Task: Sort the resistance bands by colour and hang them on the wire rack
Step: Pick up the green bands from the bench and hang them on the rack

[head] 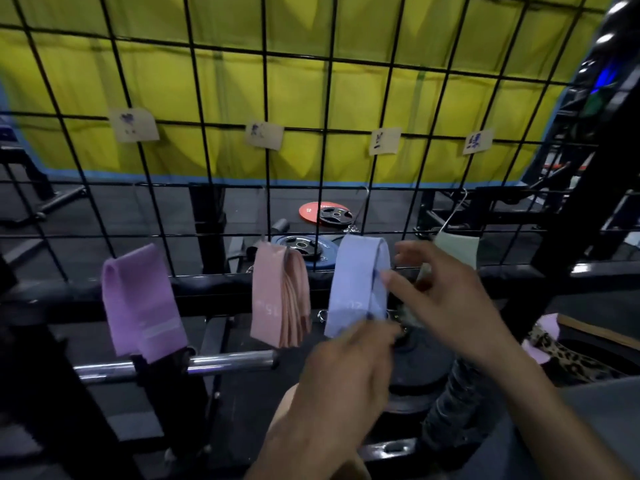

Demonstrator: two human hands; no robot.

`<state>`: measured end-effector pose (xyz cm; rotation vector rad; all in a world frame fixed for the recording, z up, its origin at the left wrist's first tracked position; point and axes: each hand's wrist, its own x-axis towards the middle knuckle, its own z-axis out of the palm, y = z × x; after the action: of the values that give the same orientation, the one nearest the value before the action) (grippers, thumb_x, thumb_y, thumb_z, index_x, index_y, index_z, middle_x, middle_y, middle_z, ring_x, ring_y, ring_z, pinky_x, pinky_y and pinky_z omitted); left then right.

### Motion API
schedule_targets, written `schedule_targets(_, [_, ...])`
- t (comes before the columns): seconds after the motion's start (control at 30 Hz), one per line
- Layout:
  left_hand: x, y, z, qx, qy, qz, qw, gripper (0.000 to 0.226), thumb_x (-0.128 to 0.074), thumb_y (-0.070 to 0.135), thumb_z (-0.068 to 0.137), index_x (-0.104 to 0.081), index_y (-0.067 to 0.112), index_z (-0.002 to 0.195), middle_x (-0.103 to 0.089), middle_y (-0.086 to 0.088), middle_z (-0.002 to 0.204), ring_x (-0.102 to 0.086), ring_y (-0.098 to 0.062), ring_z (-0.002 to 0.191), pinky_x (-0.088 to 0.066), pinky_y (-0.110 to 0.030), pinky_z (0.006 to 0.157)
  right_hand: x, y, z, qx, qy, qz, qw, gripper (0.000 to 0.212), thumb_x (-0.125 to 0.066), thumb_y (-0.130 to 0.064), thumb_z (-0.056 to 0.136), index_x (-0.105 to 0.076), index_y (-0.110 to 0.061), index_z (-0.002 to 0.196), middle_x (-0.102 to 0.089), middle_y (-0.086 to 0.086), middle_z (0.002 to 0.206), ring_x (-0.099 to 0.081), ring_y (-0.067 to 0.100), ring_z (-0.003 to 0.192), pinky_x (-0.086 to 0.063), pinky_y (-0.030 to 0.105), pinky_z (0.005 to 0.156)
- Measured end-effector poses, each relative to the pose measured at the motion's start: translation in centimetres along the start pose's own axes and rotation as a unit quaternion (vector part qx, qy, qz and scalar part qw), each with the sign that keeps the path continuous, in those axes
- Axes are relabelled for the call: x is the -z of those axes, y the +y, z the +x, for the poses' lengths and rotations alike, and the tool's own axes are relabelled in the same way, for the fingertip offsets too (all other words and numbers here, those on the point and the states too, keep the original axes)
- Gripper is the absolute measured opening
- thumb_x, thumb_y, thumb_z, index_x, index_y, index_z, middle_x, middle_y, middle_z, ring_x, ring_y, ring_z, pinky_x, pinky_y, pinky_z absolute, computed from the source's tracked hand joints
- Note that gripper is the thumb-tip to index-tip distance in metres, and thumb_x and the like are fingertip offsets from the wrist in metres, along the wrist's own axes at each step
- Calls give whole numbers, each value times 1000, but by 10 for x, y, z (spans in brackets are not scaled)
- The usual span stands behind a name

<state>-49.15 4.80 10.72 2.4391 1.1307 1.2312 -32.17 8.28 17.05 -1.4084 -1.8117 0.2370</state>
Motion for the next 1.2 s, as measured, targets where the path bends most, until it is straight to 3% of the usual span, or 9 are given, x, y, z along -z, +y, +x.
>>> schedule_targets(0.1, [20, -14, 5, 63, 125, 28, 990, 31, -44, 21, 101, -53, 19, 130, -53, 4, 127, -61, -14, 89, -54, -35, 66, -18, -2, 15, -27, -27, 45, 998, 54, -71, -56, 83, -54, -34, 130, -62, -25, 116, -61, -4, 104, -52, 21, 84])
schedule_targets(0.2, [16, -26, 17, 112, 84, 8, 990, 43, -44, 21, 103, -41, 18, 146, -43, 2, 147, -61, -16, 103, -57, -37, 79, -24, 3, 24, -46, 16, 43, 998, 49, -76, -54, 79, -58, -33, 119, -60, -21, 112, -60, 2, 101, -50, 28, 82])
schedule_targets(0.37, [12, -35, 15, 113, 74, -50, 990, 49, -53, 11, 100, -41, 27, 145, -46, 11, 140, -55, -6, 115, -48, -21, 95, -21, 9, 30, -50, -64, 112, 990, 18, -76, -39, 86, -67, -26, 95, -73, -9, 96, -71, 11, 91, -58, 44, 81])
schedule_targets(0.5, [13, -35, 12, 99, 57, -28, 993, 51, -54, 5, 99, -44, 23, 146, -49, 6, 140, -53, -6, 114, -47, -19, 90, -18, 10, 28, -54, -72, 135, 987, 16, -74, -36, 88, -69, -26, 99, -73, -10, 93, -71, 9, 85, -55, 34, 72])
schedule_targets(0.67, [29, -30, -10, 79, 70, -19, 994, 44, -51, 20, 103, -47, 33, 145, -43, 18, 152, -45, 0, 136, -46, -24, 106, -31, -5, 9, -53, 63, 2, 997, 59, -76, -53, 80, -50, -35, 130, -58, -22, 114, -62, 1, 77, -49, 18, 64])
schedule_targets(0.77, [59, -32, -28, 122, 140, -59, 981, 33, -59, 23, 97, -56, 50, 116, -63, 28, 109, -62, 8, 95, -50, -9, 74, -42, -28, -9, 10, 159, -36, 986, 42, -76, -48, 83, -49, -31, 110, -54, -14, 101, -54, 8, 69, -45, 28, 62])
schedule_targets(0.83, [78, -44, -28, 141, 207, -59, 966, 28, -63, 19, 97, -58, 44, 108, -64, 21, 94, -64, -1, 77, -48, -12, 59, -54, -45, -13, 52, 131, -22, 990, 33, -73, -44, 85, -50, -33, 107, -56, -15, 100, -54, 5, 74, -43, 21, 66])
schedule_targets(1.0, [94, -80, 1, 223, 178, -54, 957, 34, -62, 37, 95, -54, 36, 128, -64, 21, 104, -66, 2, 79, -53, -14, 60, -87, -78, 7, 5, -10, -3, 1000, 63, -64, -62, 84, -44, -37, 138, -54, -21, 131, -58, 5, 95, -49, 29, 83])
schedule_targets(1.2, [98, -83, 2, 195, 175, -83, 961, 22, -68, 32, 93, -62, 34, 115, -67, 21, 90, -62, 2, 68, -47, -13, 57, -102, -84, 29, -6, -68, 101, 993, 41, -64, -52, 85, -57, -12, 78, -66, 9, 74, -64, 26, 73, -53, 52, 72])
